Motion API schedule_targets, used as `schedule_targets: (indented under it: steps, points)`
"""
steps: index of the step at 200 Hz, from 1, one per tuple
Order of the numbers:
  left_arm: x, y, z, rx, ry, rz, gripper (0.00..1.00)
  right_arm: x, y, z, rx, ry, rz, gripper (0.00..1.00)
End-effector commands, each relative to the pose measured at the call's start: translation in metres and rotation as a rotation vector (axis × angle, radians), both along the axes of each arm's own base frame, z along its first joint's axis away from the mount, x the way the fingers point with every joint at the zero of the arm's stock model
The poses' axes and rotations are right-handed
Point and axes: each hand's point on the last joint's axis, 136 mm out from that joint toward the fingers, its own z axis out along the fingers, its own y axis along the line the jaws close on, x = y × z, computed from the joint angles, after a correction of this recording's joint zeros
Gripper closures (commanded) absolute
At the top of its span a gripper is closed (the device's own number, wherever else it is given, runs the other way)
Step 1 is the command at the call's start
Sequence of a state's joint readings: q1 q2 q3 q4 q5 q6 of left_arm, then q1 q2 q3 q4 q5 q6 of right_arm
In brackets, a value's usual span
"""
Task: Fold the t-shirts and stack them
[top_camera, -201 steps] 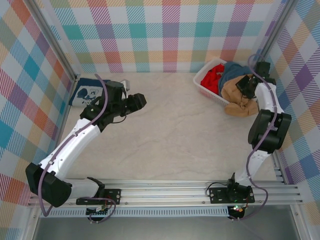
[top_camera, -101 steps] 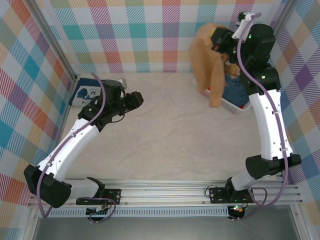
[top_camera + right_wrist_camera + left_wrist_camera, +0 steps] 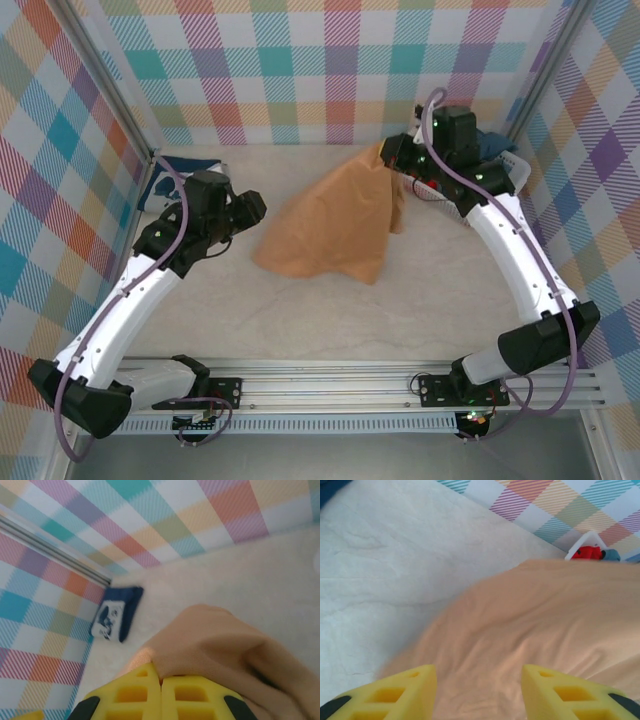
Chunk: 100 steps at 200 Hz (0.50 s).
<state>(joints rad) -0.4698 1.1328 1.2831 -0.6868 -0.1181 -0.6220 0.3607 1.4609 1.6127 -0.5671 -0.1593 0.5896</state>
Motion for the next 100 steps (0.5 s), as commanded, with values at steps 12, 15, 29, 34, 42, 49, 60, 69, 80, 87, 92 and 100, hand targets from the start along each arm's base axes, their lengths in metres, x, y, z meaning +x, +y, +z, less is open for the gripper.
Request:
schedule_targets:
  steps: [12, 15, 29, 34, 42, 49, 60, 69, 80, 87, 92, 100]
  points:
    - [-0.019, 0.007, -0.024, -0.001, 0.075, 0.014, 0.52, -0.043, 0.012, -0.106, -0.009, 0.336, 0.025, 1.0]
    - [-0.02, 0.005, -0.026, -0.007, 0.083, 0.007, 0.52, -0.047, 0.014, -0.114, -0.02, 0.352, 0.031, 1.0]
    - [-0.022, -0.006, -0.038, -0.034, 0.125, -0.032, 0.52, -0.064, 0.032, -0.13, -0.054, 0.361, 0.087, 1.0]
    - [-0.022, -0.01, -0.043, -0.044, 0.14, -0.048, 0.52, -0.068, 0.039, -0.131, -0.062, 0.351, 0.108, 1.0]
    - [-0.022, -0.016, -0.051, -0.06, 0.169, -0.064, 0.52, -0.075, 0.052, -0.134, -0.071, 0.342, 0.145, 1.0]
    - [-0.021, -0.02, -0.057, -0.074, 0.189, -0.073, 0.52, -0.079, 0.061, -0.136, -0.076, 0.342, 0.173, 1.0]
    - [-0.02, -0.025, -0.066, -0.089, 0.221, -0.08, 0.52, -0.086, 0.076, -0.143, -0.08, 0.363, 0.221, 1.0]
    - [-0.02, -0.027, -0.072, -0.095, 0.239, -0.08, 0.52, -0.094, 0.092, -0.148, -0.058, 0.383, 0.284, 1.0]
    - [-0.019, -0.028, -0.078, -0.092, 0.252, -0.077, 0.52, -0.107, 0.112, -0.157, -0.049, 0.414, 0.356, 1.0]
    - [-0.018, -0.028, -0.081, -0.089, 0.259, -0.074, 0.53, -0.117, 0.124, -0.163, -0.064, 0.43, 0.4, 1.0]
    - [-0.017, -0.028, -0.082, -0.085, 0.263, -0.073, 0.53, -0.125, 0.13, -0.168, -0.082, 0.442, 0.43, 1.0]
    - [-0.015, -0.03, -0.086, -0.077, 0.273, -0.083, 0.53, -0.136, 0.135, -0.177, -0.122, 0.46, 0.463, 1.0]
